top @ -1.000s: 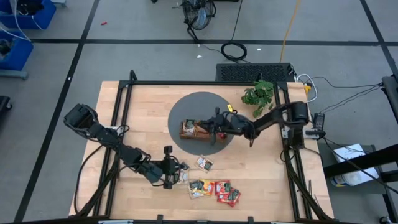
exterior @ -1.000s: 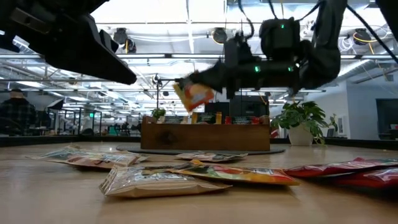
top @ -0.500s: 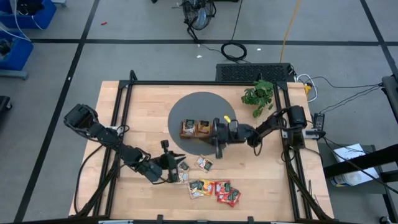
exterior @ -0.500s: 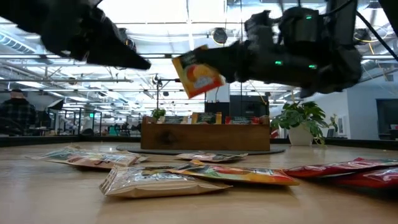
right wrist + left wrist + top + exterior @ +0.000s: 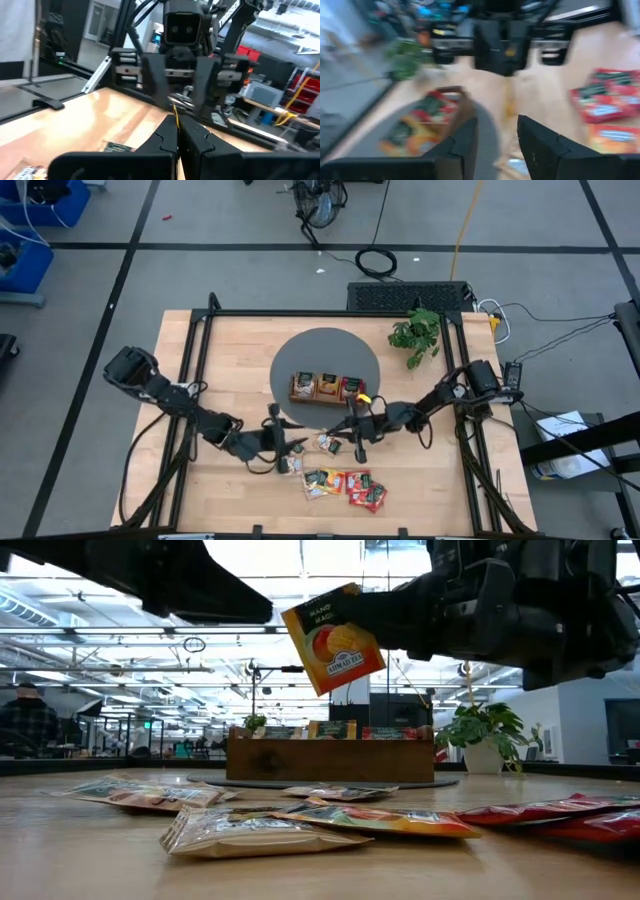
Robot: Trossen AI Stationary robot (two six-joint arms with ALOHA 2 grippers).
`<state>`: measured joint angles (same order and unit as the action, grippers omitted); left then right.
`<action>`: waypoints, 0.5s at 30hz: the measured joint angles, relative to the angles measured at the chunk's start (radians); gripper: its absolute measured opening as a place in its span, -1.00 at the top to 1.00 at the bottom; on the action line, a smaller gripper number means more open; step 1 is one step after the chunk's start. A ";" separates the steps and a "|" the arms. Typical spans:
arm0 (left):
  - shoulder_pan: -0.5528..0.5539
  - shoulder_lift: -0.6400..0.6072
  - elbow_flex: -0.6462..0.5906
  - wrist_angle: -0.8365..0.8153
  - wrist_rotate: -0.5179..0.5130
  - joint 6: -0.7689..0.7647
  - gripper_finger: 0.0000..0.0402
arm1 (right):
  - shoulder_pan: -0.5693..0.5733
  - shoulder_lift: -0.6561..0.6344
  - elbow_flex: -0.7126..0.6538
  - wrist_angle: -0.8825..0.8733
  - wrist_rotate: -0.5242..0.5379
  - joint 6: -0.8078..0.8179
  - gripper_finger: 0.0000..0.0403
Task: Pick & Place Tea
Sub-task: Put the yellow tea bag into the middle section of the wooden organizer
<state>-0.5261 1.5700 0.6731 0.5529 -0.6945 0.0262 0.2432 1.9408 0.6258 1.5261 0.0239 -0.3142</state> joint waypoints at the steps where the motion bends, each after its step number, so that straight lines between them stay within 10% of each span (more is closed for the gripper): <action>1: 0.013 0.000 0.000 -0.001 0.055 -0.014 0.26 | 0.002 0.000 0.000 0.004 0.004 -0.002 1.00; 15: 0.160 0.000 0.000 -0.002 0.327 -0.085 0.25 | -0.004 0.000 0.018 -0.031 0.002 0.011 1.00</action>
<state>-0.3665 1.5703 0.6731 0.5514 -0.3671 -0.0586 0.2394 1.9408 0.6440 1.4952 0.0257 -0.3036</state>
